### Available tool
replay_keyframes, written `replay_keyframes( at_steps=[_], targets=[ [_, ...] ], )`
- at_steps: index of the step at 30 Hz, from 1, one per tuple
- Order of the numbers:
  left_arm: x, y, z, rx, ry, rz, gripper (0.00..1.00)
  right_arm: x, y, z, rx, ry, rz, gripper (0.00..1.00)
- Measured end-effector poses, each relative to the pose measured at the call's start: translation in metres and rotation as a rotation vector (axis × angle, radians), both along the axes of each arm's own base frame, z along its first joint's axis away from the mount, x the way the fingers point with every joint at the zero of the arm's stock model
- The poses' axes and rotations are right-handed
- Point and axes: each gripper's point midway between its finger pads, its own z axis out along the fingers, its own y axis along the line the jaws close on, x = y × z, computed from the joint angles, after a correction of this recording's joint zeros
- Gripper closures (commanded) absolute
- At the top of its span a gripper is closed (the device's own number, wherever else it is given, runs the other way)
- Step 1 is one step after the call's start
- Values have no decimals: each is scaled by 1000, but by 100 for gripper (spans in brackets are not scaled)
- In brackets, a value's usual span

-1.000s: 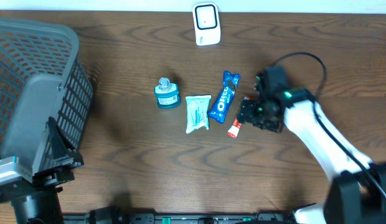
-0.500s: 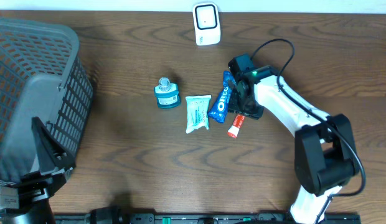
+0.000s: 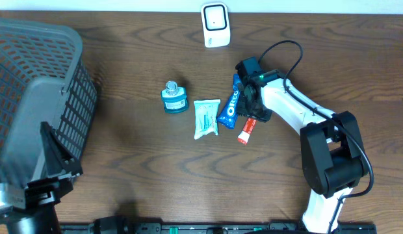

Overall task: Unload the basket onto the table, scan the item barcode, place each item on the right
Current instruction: 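Close the right gripper on the end of the red stick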

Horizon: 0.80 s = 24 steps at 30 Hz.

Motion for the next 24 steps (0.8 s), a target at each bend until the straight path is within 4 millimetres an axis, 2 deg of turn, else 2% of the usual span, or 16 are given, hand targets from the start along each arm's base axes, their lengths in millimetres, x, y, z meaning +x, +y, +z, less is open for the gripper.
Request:
replay_keyframes(
  at_steps=[6, 9, 12, 14, 17, 18, 24],
  targets=[
    [1, 0, -1, -2, 6, 0, 2, 0, 0, -3, -2, 4, 0, 51],
    [1, 0, -3, -3, 11, -1, 2, -2, -1, -13, -12, 27, -4, 53],
    [1, 0, -3, -3, 13, 0, 2, 4, 1, -15, -13, 21, -10, 59],
    [1, 0, -3, -3, 12, 0, 2, 7, 1, -16, -16, 22, -13, 67],
    [1, 0, -3, -3, 12, 0, 2, 9, 2, -17, -19, 28, -13, 95],
    [1, 0, -3, -3, 11, 0, 2, 9, 2, -18, -22, 31, -13, 99],
    [1, 0, -3, -2, 11, -1, 2, 10, 3, -17, -21, 35, -20, 99]
  ],
)
